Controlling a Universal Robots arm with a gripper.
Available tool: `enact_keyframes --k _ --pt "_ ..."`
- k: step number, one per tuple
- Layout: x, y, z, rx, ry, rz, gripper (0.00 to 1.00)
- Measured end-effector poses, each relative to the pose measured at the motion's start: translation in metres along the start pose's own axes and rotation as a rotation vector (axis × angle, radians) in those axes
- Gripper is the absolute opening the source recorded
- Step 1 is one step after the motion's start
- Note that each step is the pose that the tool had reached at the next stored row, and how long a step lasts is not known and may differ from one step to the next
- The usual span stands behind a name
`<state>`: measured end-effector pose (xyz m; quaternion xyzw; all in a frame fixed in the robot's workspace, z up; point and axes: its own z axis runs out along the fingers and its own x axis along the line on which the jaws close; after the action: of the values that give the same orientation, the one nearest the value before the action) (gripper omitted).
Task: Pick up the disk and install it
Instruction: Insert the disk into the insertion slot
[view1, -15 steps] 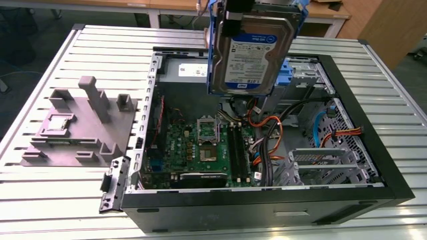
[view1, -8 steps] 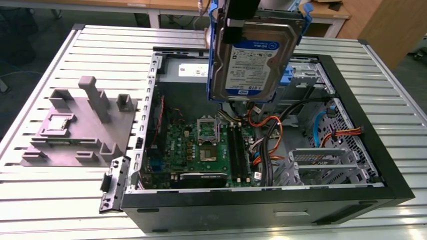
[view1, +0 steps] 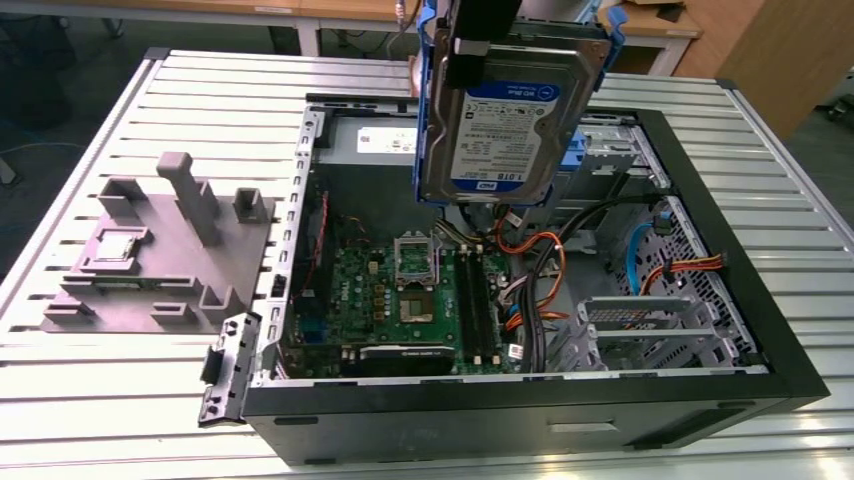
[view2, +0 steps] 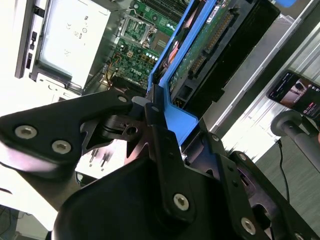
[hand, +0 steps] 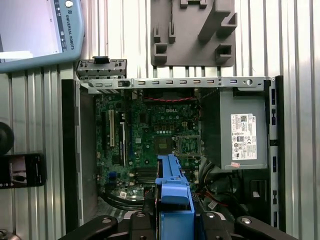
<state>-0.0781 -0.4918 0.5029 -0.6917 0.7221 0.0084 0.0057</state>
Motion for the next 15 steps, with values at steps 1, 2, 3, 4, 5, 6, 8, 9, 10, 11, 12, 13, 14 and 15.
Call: enact_keyframes --k 1,2,3,4,5,6,8,9,10,11,12,13,14,15 --pt "0.0001 0.0000 0.0000 0.0000 0.0001 0.000 0.36" --pt "0.0002 0.0000 0.0000 0.0000 0.0001 0.000 0.36" --pt "0.0003 0.0000 0.0000 0.0000 0.0001 0.000 0.36" --pt "0.0003 0.0000 0.0000 0.0000 0.0000 0.000 0.36" --pt "0.0003 0.0000 0.0000 -0.0001 0.0000 0.000 0.36" --pt "0.0003 0.0000 0.0000 0.0000 0.0000 0.000 0.36" --pt "0.0004 0.0000 0.0000 0.0000 0.0000 0.000 0.36" --pt "0.0004 0.0000 0.0000 0.0000 0.0000 0.000 0.36" --pt "0.0005 0.0000 0.0000 0.0000 0.0000 0.000 0.36" --pt "0.0005 0.0000 0.0000 0.0000 0.0001 0.000 0.36" --pt "0.0006 0.0000 0.0000 0.0000 0.0003 0.000 0.36" --pt "0.0013 -0.0001 0.0000 0.0000 0.0010 0.000 0.36" --pt "0.0025 -0.0002 -0.0001 0.0000 0.0016 0.000 0.36" --pt "0.0039 -0.0002 0.0000 0.0001 0.0024 0.000 0.36"
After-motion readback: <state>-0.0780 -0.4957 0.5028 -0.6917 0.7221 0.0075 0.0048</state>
